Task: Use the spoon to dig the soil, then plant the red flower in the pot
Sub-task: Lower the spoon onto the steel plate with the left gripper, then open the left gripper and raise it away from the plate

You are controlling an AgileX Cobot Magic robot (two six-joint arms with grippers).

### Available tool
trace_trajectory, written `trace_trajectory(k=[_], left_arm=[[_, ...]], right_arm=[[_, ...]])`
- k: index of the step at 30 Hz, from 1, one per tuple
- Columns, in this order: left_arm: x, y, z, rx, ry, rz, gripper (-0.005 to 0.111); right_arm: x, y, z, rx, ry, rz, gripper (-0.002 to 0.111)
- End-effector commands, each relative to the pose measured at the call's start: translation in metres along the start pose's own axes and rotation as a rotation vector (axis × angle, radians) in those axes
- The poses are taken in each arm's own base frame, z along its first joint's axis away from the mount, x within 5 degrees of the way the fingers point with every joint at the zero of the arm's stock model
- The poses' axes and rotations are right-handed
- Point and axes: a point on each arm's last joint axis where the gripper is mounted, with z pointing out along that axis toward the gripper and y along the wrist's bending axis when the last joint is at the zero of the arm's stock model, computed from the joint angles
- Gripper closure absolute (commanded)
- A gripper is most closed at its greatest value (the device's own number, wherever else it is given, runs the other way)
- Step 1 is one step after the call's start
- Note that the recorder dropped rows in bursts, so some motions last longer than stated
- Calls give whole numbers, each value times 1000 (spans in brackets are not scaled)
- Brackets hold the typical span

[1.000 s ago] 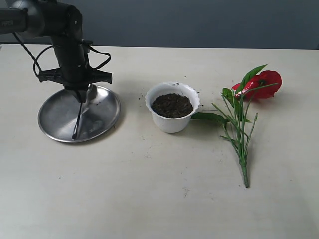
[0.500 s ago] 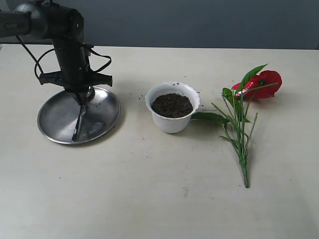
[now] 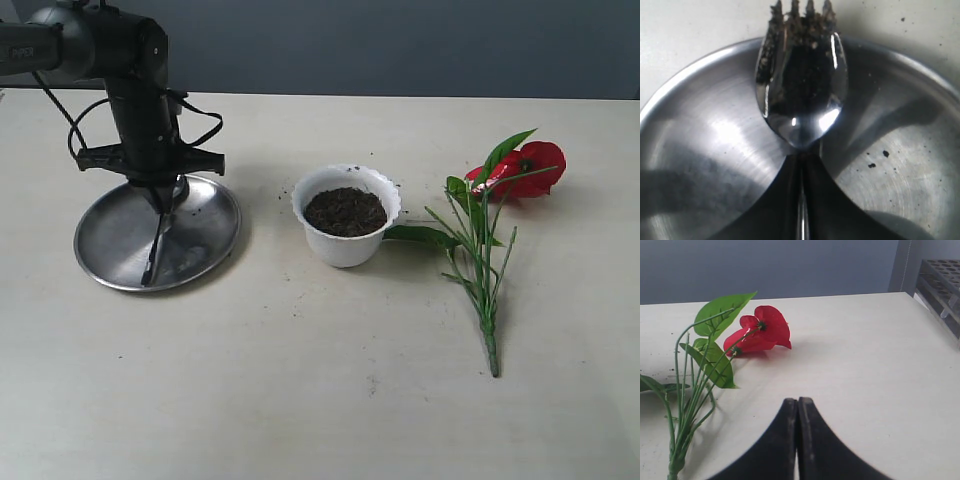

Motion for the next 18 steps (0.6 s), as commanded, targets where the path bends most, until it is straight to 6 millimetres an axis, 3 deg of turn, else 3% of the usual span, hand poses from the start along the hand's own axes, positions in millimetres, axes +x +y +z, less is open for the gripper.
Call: trace_trajectory(k=[1,5,13,18], left_arm=[[2,0,2,0,29,18,106],[2,0,2,4,34,18,105],[4,1,2,-4,52,19,63],[5,1,-3,-5,56,19,59]], right_arm=[[0,0,0,5,-8,-1,109],[0,0,0,5,-8,-1,109],[0,0,0,5,-8,-1,109],[0,0,0,5,-8,-1,109]])
